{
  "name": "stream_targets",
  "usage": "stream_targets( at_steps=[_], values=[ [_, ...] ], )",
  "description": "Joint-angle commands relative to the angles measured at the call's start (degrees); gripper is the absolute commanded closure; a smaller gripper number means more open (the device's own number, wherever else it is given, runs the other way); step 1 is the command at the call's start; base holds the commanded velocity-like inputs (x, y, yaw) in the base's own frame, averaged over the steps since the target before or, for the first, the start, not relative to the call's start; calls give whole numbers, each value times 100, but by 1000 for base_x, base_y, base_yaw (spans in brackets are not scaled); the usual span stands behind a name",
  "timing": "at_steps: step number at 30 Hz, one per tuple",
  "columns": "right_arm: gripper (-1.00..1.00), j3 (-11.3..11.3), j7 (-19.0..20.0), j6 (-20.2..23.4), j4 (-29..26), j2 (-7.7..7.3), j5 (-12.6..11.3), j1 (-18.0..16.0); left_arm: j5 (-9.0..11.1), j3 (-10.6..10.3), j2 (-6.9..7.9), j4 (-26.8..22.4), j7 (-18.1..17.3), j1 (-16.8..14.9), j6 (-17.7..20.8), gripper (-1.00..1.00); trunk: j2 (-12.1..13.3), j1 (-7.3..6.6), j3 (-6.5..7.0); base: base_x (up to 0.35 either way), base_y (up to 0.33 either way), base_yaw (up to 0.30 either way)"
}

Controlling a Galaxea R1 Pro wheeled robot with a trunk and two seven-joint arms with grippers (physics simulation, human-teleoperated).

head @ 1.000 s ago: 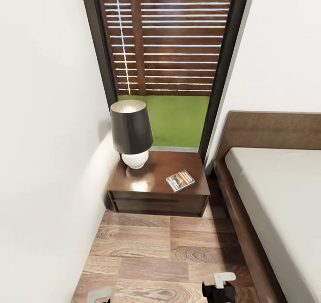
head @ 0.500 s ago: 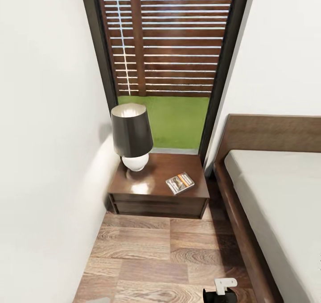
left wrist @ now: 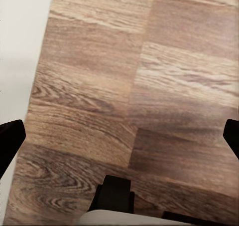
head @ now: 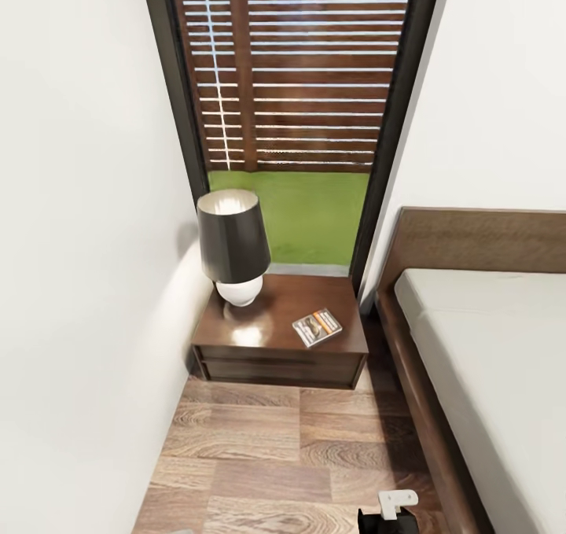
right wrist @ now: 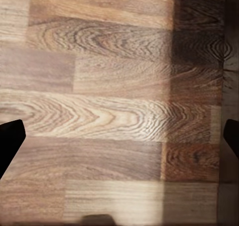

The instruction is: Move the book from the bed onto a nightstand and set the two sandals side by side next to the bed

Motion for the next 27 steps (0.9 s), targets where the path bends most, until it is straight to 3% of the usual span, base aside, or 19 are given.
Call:
stream_targets(
  at_steps=[1,27],
  values=[
    [-100,48,-3,-35,25,6,-44,-8,31,-51,-2,3,26,-1,-15,-100,39,-23,14,0,0,0],
    [-100,48,-3,-35,27,6,-44,-7,48,-63,-50,2,0,4,-15,-100,1082,-594,481,0,0,0]
  ],
)
